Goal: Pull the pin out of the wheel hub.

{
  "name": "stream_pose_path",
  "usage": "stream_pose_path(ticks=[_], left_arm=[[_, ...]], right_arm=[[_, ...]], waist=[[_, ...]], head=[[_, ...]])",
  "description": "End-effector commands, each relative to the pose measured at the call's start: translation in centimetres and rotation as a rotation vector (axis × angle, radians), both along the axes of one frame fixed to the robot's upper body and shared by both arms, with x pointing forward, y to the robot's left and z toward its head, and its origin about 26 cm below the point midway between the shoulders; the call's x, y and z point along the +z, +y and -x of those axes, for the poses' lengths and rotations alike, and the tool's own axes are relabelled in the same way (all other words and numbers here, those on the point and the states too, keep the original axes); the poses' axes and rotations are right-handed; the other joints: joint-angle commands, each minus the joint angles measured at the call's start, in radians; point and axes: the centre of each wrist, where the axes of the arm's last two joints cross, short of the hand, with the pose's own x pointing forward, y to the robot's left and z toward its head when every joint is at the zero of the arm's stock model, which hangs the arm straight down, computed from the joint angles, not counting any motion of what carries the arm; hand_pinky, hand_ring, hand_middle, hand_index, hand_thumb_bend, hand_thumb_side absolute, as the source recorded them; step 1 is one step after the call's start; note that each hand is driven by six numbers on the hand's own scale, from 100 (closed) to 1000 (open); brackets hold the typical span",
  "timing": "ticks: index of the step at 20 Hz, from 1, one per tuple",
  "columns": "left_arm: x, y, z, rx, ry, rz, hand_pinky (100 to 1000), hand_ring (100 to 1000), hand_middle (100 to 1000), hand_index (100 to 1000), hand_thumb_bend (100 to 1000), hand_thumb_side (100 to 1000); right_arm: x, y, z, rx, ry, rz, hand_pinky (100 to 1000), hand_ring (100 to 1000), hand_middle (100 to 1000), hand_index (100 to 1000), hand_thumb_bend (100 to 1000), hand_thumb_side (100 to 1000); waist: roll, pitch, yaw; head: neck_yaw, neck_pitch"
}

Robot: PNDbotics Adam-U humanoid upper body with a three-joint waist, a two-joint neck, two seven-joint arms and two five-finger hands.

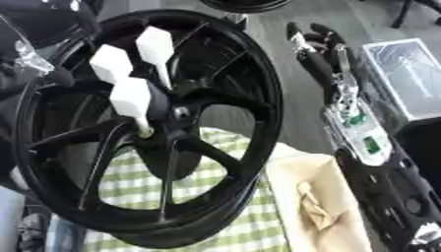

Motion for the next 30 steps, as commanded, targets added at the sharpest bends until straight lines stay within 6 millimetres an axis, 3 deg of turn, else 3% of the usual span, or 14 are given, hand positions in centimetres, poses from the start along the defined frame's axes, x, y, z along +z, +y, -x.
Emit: stream_pose_path(ticks=[1,20,30], left_arm=[[1.5,-0.1,0.1,-0.006,-0.046,0.002,878,857,827,866,649,465],[0.5,-1.4,-0.9,-0.057,-0.027,-0.003,873,851,815,848,577,454],[0.3,-1.6,-1.1,-0.060,-0.068,-0.047,876,858,833,851,590,365]], right_arm=[[0.7,-0.1,-0.1,0.003,-0.019,0.009,786,760,746,857,413,501],[0.7,0.3,-0.3,0.013,-0.017,0.006,787,759,745,858,408,503],[0.6,0.4,-0.4,0.021,-0.013,0.006,788,758,745,859,404,506]], waist=[[-0.005,-0.022,-0.002],[-0.008,-0.015,-0.007],[-0.008,-0.017,-0.009]], head=[[-0.003,-0.014],[0.011,-0.032],[0.023,-0.036]])
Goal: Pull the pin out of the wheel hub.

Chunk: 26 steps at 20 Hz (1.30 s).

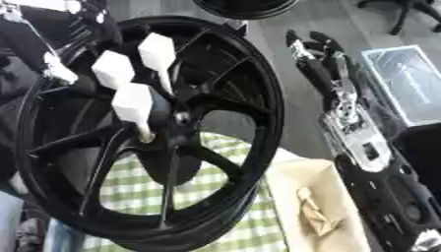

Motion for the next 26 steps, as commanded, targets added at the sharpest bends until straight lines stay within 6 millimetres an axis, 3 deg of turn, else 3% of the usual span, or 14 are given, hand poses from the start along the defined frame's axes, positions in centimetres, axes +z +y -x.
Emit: stream_pose_path(ticks=[1,13,20,26], left_arm=[[1.4,-0.2,0.2,-0.006,-0.060,-0.018,876,858,837,852,594,362],[0.3,-0.6,-0.5,-0.025,-0.052,-0.036,875,857,825,837,525,305],[0.0,-0.8,-0.6,-0.033,-0.037,-0.025,867,846,798,807,401,255],[0.0,-0.9,-0.6,-0.033,-0.023,-0.006,858,834,779,774,357,231]], right_arm=[[0.7,0.0,-0.2,0.008,-0.021,0.011,788,758,745,859,403,506],[0.7,0.1,-0.3,0.010,-0.019,0.008,789,757,743,859,399,509],[0.6,0.1,-0.3,0.010,-0.019,0.007,789,757,743,860,397,511],[0.6,0.2,-0.4,0.012,-0.020,0.007,790,757,743,860,395,512]], waist=[[-0.005,-0.018,-0.002],[-0.003,-0.012,-0.011],[-0.003,-0.005,-0.015],[-0.002,0.000,-0.019]], head=[[0.008,-0.011],[0.016,-0.012],[0.021,-0.014],[0.022,-0.016]])
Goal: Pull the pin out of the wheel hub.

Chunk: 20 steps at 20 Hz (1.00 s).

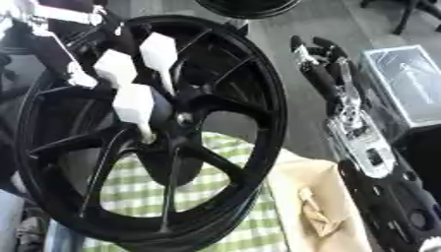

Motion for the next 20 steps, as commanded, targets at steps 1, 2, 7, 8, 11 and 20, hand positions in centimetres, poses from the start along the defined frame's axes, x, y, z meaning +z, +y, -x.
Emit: stream_pose_path(ticks=[1,2,7,8,11,20], left_arm=[[1.24,0.30,0.15,-0.002,-0.018,0.010,858,834,779,774,357,231],[1.24,0.30,0.15,-0.002,-0.018,0.011,858,834,779,774,357,231],[1.01,0.20,0.04,0.004,-0.015,0.011,850,820,756,710,296,192],[1.02,0.18,0.03,0.003,-0.015,0.012,846,815,747,690,261,185],[1.11,0.17,0.04,0.003,-0.010,0.024,840,804,726,631,182,165],[1.98,0.56,0.26,0.016,0.004,0.067,817,753,627,363,100,100]], right_arm=[[0.82,-0.17,-0.12,0.000,-0.027,0.012,790,757,743,860,395,512],[0.82,-0.17,-0.13,0.000,-0.027,0.012,790,757,743,860,395,512],[0.82,-0.11,-0.16,0.001,-0.027,0.010,790,757,743,860,393,514],[0.81,-0.11,-0.17,0.001,-0.027,0.010,790,757,742,860,393,514],[0.77,-0.08,-0.19,0.003,-0.025,0.010,790,758,743,861,393,515],[0.66,-0.11,-0.22,-0.001,-0.019,0.011,791,758,742,861,391,517]], waist=[[-0.003,-0.014,-0.002],[-0.003,-0.014,-0.003],[-0.002,-0.010,-0.007],[-0.002,-0.009,-0.007],[-0.001,-0.008,-0.008],[0.001,-0.010,-0.005]], head=[[0.003,-0.015],[0.003,-0.015],[0.004,-0.018],[0.003,-0.017],[0.003,-0.017],[0.003,-0.014]])
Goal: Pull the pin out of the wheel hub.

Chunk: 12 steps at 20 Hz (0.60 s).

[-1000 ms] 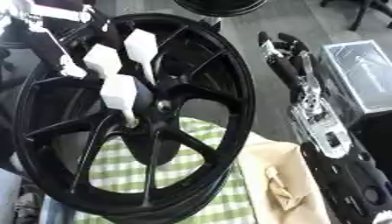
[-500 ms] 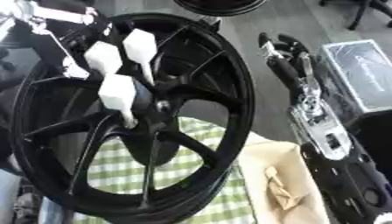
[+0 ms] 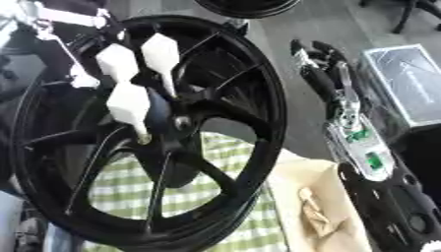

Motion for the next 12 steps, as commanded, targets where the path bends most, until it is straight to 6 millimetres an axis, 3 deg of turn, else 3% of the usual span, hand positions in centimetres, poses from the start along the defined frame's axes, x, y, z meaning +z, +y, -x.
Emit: stream_pose_path(ticks=[1,12], left_arm=[[2.1,0.5,0.4,0.006,-0.032,0.031,816,751,623,347,100,100],[4.0,1.3,1.2,0.022,-0.056,0.071,808,733,584,258,106,100]], right_arm=[[0.9,-0.2,-0.2,-0.003,-0.024,0.015,791,758,742,861,391,517],[0.9,-0.3,-0.2,-0.004,-0.020,0.020,792,758,742,862,387,518]], waist=[[-0.003,-0.019,0.001],[-0.002,-0.026,0.004]], head=[[0.001,-0.006],[0.002,0.000]])
